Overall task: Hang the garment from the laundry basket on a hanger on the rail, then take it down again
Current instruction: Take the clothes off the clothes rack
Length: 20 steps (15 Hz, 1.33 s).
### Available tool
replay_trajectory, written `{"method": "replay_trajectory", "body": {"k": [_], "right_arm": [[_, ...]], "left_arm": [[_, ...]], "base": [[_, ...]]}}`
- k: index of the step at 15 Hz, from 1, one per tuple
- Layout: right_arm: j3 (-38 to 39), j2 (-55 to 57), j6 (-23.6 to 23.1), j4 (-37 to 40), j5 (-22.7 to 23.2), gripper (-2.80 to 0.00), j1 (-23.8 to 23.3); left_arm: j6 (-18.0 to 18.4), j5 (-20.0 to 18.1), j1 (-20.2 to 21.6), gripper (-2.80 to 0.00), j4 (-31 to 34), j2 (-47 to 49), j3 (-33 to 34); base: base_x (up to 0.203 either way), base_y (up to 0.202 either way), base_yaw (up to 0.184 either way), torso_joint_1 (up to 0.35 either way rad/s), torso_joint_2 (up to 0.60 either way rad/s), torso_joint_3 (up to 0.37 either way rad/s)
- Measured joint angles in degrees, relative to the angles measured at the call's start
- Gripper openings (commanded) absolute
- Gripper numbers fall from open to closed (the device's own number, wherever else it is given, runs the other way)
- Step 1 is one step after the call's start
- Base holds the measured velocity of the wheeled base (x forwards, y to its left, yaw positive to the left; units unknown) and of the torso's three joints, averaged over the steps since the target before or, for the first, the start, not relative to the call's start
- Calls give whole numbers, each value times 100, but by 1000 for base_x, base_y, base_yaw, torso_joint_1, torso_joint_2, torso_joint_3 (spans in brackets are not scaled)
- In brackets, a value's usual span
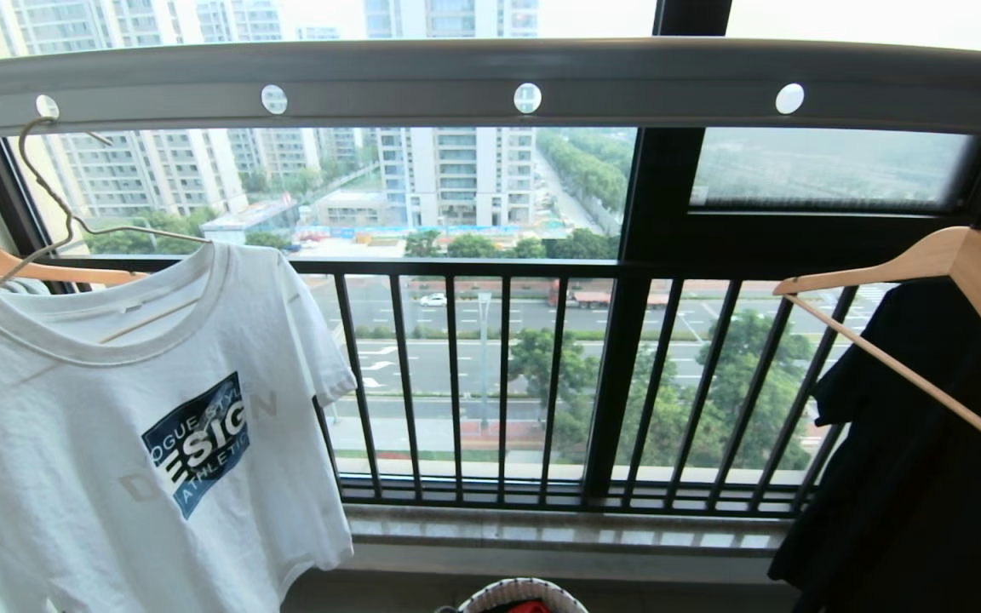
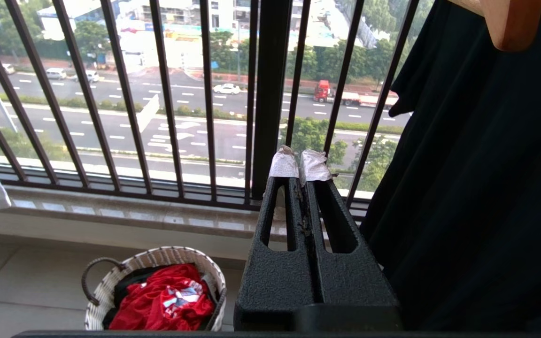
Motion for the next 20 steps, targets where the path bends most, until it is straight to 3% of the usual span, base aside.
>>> {"method": "replay_trajectory", "body": {"k": [7,11,13,14,16,20], "right_arm": [[0,0,0,0,0,-280,0],[0,0,1,0,0,-280,2],[0,0,0,2,0,-280,2],[0,0,0,0,0,-280,0],[0,0,0,0,0,-280,0],[0,0,0,0,0,-280,0]], "left_arm": [[310,49,352,-280,335,2131,-1933],[413,-128,509,-280,460,2896,-2574],[550,-209,827,-280,772,3141,-2741],[615,-333,1021,0,803,3210,-2792],[761,-933,1316,0,864,3237,-2817],[834,-1352,1413,0,864,3175,-2756]], "base": [[0,0,0,0,0,0],[0,0,0,0,0,0],[0,0,0,0,0,0],[0,0,0,0,0,0],[0,0,0,0,0,0],[0,0,0,0,0,0]]}}
